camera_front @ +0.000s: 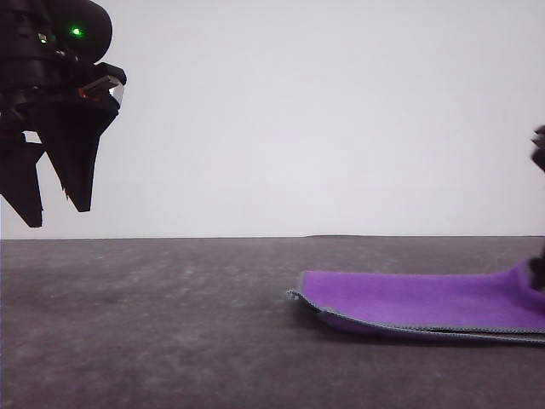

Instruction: Fold clothes

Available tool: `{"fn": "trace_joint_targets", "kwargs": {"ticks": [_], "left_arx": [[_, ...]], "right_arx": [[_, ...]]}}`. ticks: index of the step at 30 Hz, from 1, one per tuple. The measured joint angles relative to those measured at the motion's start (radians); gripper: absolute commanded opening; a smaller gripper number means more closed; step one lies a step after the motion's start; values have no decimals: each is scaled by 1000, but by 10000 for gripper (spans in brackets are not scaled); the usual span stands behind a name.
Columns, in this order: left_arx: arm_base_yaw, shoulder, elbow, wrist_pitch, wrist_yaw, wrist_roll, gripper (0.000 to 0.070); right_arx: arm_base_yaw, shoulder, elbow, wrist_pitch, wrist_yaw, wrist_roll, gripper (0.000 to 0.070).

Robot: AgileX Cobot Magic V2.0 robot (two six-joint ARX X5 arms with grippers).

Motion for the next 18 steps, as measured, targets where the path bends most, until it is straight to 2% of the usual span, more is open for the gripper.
{"fn": "trace_joint_targets", "kwargs": {"ticks": [7,18], "left_arx": [[0,0,0,0,0,0,355],[0,0,0,0,0,-3,355]], "right_arx": [[135,0,0,127,-9,77,5],[372,0,0,406,-10,298,4]]}}
